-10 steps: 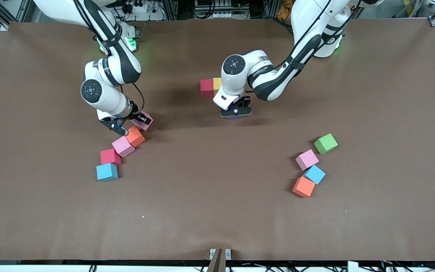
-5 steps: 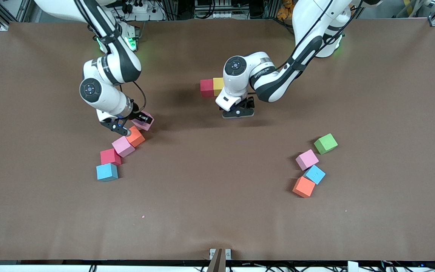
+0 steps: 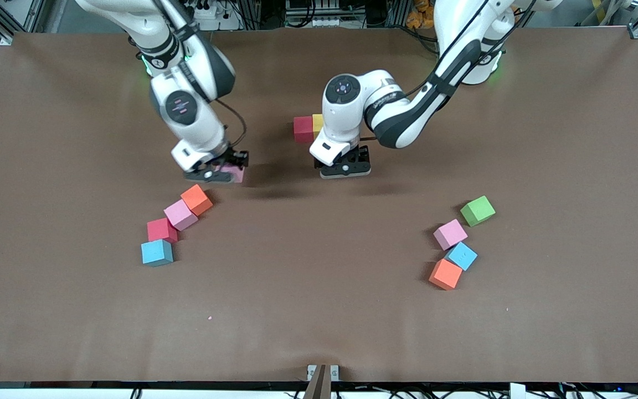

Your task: Form number 2 with 11 blocks

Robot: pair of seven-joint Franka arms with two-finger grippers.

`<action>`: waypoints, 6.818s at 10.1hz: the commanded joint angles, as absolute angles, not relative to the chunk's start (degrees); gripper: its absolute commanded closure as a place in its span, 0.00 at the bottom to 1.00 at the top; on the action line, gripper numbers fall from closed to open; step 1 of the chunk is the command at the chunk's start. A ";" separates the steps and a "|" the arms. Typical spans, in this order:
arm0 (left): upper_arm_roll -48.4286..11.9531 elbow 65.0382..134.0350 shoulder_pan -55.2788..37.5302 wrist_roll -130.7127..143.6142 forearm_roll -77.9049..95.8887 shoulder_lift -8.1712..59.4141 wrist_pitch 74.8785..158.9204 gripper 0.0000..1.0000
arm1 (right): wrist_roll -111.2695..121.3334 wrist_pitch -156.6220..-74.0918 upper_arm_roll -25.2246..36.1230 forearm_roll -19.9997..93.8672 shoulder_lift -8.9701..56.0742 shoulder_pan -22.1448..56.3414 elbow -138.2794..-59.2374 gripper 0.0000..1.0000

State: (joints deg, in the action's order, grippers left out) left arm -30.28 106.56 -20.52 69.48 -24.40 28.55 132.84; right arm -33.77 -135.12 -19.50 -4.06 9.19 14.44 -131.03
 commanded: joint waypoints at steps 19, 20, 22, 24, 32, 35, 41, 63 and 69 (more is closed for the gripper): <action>-29.88 95.71 9.40 20.50 -19.95 29.96 126.65 0.00 | 19.95 -144.32 -24.52 -30.15 30.58 27.68 -112.33 0.54; -29.88 95.80 9.67 18.39 -19.60 31.01 126.65 0.00 | 20.30 -144.32 -24.26 -30.15 31.80 28.73 -111.28 0.55; -29.80 97.81 9.67 21.69 -19.42 31.73 126.65 0.00 | 20.48 -144.40 -23.21 -30.15 33.39 30.05 -109.87 0.55; -29.71 99.92 9.75 28.18 -19.77 32.08 126.65 0.00 | 20.22 -144.49 -22.94 -30.06 34.36 30.32 -109.78 0.55; -29.62 102.57 12.66 49.36 -19.95 33.57 126.83 0.00 | 19.86 -145.46 -22.94 -29.18 36.29 30.50 -108.81 0.55; -29.71 102.31 11.69 57.29 -20.13 34.36 127.00 0.00 | 19.86 -145.28 -21.72 -27.70 36.47 32.33 -107.67 0.55; -29.53 102.39 11.60 57.66 -21.79 37.00 127.53 0.00 | 19.78 -145.28 -21.53 -26.90 36.91 32.87 -107.32 0.46; -33.22 100.64 9.41 65.57 -24.08 30.94 119.90 0.56 | 19.86 -145.37 -21.53 -22.25 37.09 33.22 -107.14 0.33; -35.07 98.61 10.11 66.09 -22.32 29.09 114.61 0.56 | 20.39 -145.28 -21.62 -22.15 36.74 32.96 -106.17 0.00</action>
State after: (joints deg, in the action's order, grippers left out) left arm -34.67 98.55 9.49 65.47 -23.18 29.82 115.73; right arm 20.29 -145.55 -22.19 -22.92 36.42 32.31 -107.26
